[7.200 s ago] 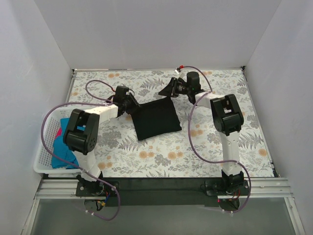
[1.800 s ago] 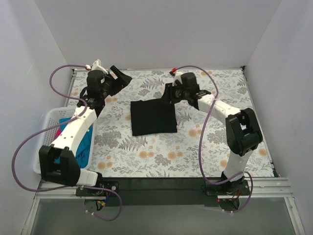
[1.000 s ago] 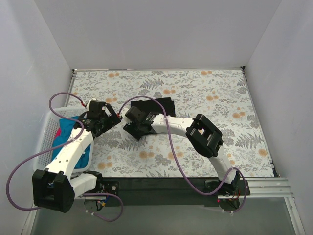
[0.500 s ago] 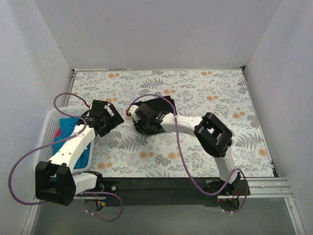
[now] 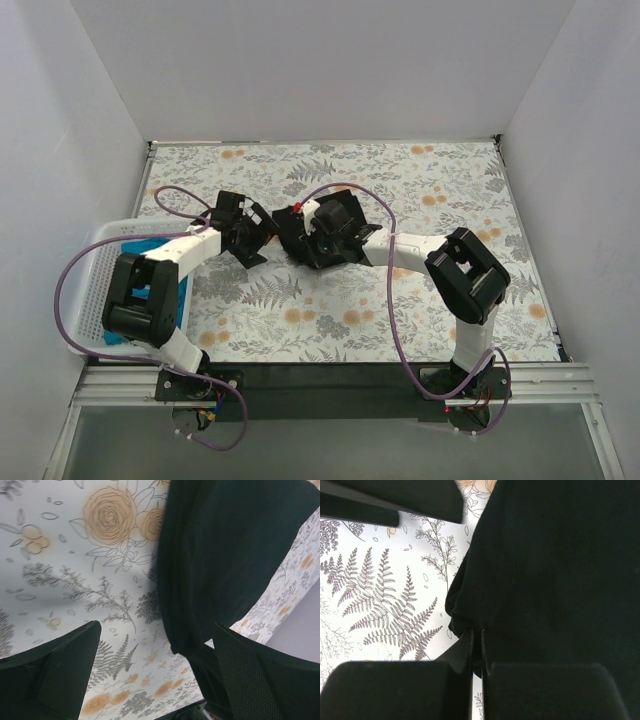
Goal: Fold and stack the t-shirts
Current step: Neatly place the folded tshirt to the corner
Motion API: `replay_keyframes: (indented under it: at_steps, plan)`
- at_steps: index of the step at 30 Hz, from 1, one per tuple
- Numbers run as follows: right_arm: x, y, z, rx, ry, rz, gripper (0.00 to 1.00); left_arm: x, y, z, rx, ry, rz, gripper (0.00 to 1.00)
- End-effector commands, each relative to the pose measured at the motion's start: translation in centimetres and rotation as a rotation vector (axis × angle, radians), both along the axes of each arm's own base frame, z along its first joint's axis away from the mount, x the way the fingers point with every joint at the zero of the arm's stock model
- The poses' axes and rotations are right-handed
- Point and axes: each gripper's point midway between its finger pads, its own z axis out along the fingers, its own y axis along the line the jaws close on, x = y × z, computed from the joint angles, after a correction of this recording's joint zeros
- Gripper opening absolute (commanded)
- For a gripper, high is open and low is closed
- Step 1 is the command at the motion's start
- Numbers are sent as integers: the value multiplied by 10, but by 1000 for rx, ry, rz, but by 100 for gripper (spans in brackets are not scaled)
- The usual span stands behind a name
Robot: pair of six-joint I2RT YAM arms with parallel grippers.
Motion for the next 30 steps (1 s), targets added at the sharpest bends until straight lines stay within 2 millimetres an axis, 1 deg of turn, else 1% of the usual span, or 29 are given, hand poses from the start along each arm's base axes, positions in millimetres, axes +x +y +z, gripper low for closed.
replay_keyframes:
  at_steps: [1,2,3,5,6,7,8,10,11,12,14,15,16,17,18,19,20,21,22,23,24,25,26,27,28,29,30]
  plan:
    - [2,14,29,133,-11,9,1,19,-26,9,-98,-24,10,93]
    - [1,14,29,138,-9,9,1,20,-27,4,-95,-13,13,92]
    - [1,14,30,142,-13,9,1,21,-30,-7,-80,7,23,92]
    - [0,13,31,146,-10,6,1,23,-33,-16,-73,27,30,92]
    - [1,13,31,147,-10,6,1,22,-34,-28,-59,48,34,92]
    - [0,15,33,156,-8,14,1,23,-35,-32,-56,60,44,91]
    - [0,15,32,158,-3,14,1,22,-37,-36,-51,69,48,89]
    - [-2,15,32,163,0,17,1,22,-37,-47,-45,87,69,83]
    - [-2,15,32,166,4,15,1,24,-38,-49,-43,86,74,79]
    - [-3,15,32,170,4,18,1,25,-40,-51,-41,82,73,72]
    - [-3,16,35,178,-2,17,1,26,-40,-57,-18,80,68,61]
    - [-2,15,34,178,0,14,1,28,-40,-58,-8,76,66,52]
    - [-2,15,34,178,0,14,3,33,-37,-59,13,62,67,36]
    - [-2,15,35,179,-1,14,5,36,-34,-59,43,44,50,26]
    - [-2,15,35,180,0,16,11,38,-31,-59,76,34,34,18]
    - [-2,16,35,180,0,18,13,51,-30,-51,103,-4,26,10]
    - [-3,15,36,180,-3,18,18,60,-18,-52,178,-33,2,0]
    - [-3,14,37,181,-4,16,20,62,-13,-53,214,-31,-19,0]
    - [-4,12,36,177,-1,14,23,71,-3,-51,267,-54,-18,0]
    - [-6,10,39,174,-2,12,28,91,11,-45,349,-101,-43,0]
    - [-7,8,41,173,-1,8,34,94,21,-46,401,-93,-54,0]
    - [-8,5,42,166,0,3,38,104,29,-43,451,-108,-72,0]
    - [-12,2,47,165,-5,8,42,123,35,-28,494,-149,-71,0]
    - [-14,-2,47,155,-2,8,49,128,53,-35,567,-118,-69,0]
    - [-19,-8,45,131,13,5,54,136,64,-33,641,-128,-136,0]
    - [-24,-15,46,120,12,7,60,159,72,-11,675,-176,-128,0]
    - [-27,-20,47,110,16,6,71,161,88,-12,754,-149,-141,0]
